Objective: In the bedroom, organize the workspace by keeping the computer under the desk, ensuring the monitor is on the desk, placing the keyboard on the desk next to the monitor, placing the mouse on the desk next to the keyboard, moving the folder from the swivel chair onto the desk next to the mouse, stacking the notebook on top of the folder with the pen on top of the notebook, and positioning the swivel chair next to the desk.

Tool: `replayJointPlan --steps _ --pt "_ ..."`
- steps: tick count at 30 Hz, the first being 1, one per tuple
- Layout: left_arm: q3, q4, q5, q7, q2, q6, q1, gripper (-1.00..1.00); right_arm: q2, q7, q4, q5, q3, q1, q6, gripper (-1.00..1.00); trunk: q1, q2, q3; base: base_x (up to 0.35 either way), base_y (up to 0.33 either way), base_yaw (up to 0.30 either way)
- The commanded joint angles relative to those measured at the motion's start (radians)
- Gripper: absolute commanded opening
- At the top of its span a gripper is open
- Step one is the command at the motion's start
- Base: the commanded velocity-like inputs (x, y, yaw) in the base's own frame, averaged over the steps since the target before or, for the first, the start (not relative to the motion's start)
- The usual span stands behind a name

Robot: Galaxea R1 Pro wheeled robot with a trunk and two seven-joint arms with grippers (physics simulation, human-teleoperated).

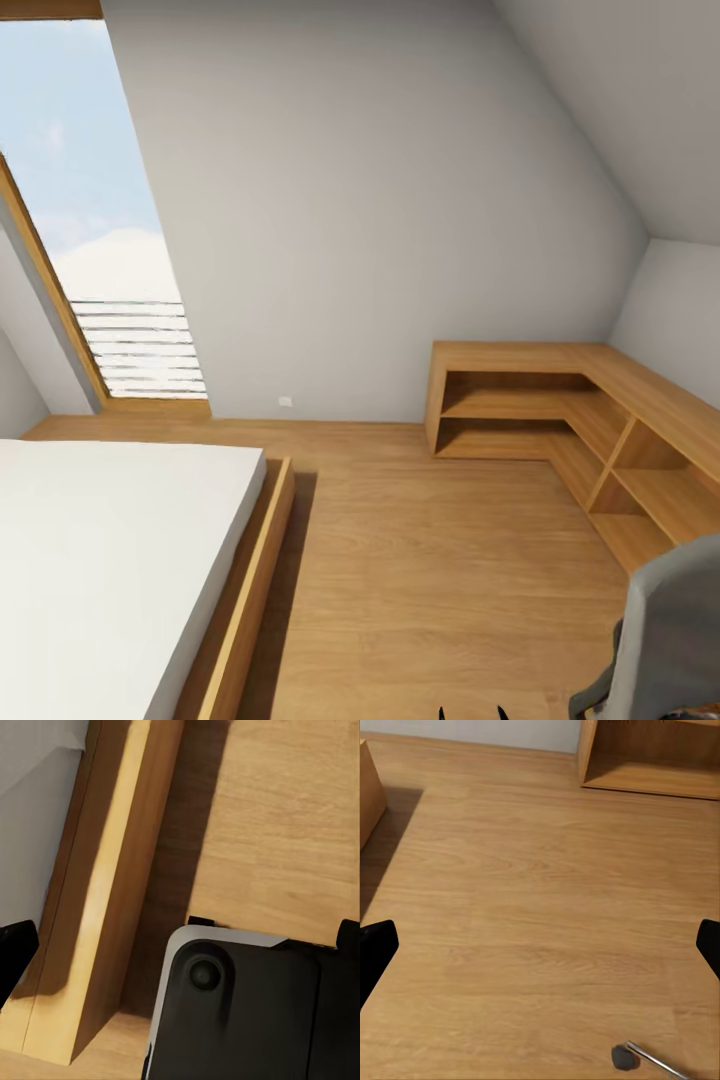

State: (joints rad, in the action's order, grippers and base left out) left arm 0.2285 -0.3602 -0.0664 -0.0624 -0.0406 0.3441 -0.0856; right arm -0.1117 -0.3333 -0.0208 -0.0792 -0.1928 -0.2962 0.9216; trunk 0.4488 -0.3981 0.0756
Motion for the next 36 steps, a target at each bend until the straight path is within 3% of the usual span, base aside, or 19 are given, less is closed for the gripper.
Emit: replayJointPlan --steps 1,36 --pt "0.003 -0.002 -0.007 -0.004 -0.001 0.001 0.0 1.0 0.0 -0.01 -0.002 -0.008 -0.003 -0.001 0.002 1.0 0.001 -0.002 0.002 0.321 0.0 0.0" --pt "0.002 -0.002 -0.01 -0.004 -0.001 0.001 0.0 1.0 0.0 -0.01 -0.002 -0.008 -0.003 -0.001 0.0 1.0 0.001 -0.002 0.002 0.322 0.044 0.0"
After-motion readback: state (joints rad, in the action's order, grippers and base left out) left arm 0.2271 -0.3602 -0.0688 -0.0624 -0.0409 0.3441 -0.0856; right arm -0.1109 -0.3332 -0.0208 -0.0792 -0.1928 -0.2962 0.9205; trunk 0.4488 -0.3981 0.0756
